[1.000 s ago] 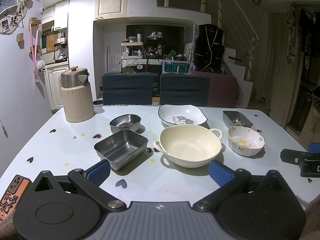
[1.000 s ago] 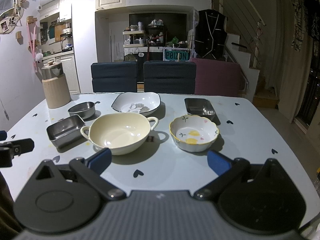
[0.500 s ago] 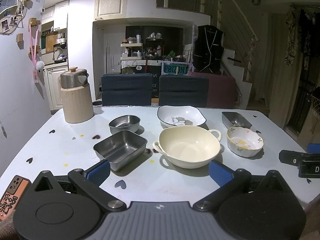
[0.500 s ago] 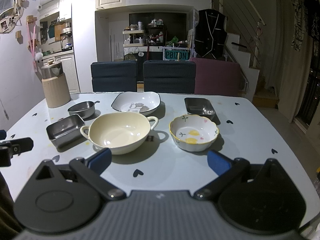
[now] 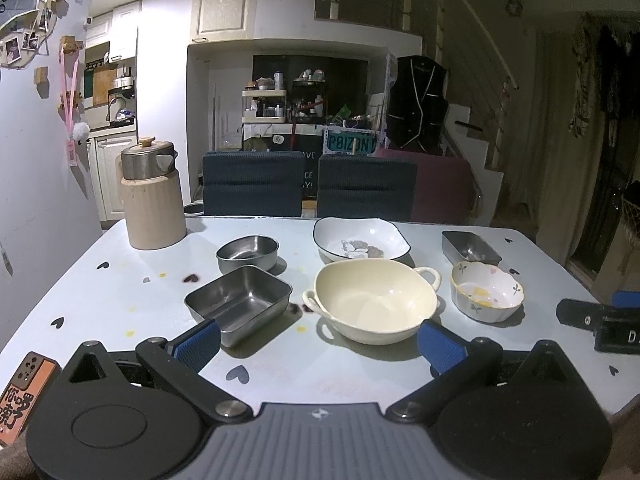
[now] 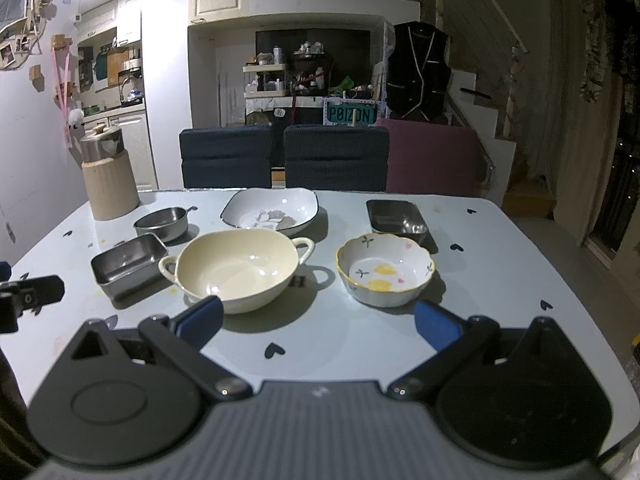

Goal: Organize plates and bowls

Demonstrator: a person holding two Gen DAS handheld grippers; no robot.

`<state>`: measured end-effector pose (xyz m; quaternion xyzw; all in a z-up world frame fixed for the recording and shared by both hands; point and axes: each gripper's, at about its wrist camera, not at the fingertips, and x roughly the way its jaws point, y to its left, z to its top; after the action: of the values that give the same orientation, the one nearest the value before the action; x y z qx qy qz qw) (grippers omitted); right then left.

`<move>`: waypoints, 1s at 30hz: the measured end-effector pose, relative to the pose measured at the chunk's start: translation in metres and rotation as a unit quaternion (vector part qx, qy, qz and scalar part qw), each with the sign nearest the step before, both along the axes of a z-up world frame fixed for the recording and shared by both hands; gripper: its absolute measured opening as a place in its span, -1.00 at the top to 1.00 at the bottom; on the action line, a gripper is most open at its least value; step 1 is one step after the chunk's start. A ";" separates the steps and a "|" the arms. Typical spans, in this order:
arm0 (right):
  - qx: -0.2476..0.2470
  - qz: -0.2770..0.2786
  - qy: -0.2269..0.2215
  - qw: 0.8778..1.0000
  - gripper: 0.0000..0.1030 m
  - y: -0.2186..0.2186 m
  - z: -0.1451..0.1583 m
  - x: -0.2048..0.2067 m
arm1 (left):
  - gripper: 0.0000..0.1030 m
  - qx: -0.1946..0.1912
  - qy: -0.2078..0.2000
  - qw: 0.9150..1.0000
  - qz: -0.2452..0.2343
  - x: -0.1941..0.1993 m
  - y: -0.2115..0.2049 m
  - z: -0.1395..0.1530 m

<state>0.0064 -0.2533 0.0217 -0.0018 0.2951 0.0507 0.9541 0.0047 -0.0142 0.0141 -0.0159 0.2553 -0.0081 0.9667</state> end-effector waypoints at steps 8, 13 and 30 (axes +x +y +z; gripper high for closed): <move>0.016 -0.006 -0.016 1.000 -0.99 -0.006 0.015 0.020 | -1.00 0.014 -0.015 1.000 -0.009 0.030 -0.006 0.022; -0.001 0.008 -0.039 0.999 -0.99 -0.002 0.032 0.049 | -1.00 0.020 -0.019 1.000 -0.013 0.067 -0.009 0.040; 0.043 0.030 -0.061 0.997 -0.99 -0.011 0.049 0.200 | -1.00 0.015 -0.015 1.000 -0.012 0.227 -0.001 0.052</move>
<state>0.2059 -0.2639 0.0710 0.0270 0.2338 0.0912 0.9676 0.2319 -0.0149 0.0662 0.0020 0.2413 -0.0160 0.9703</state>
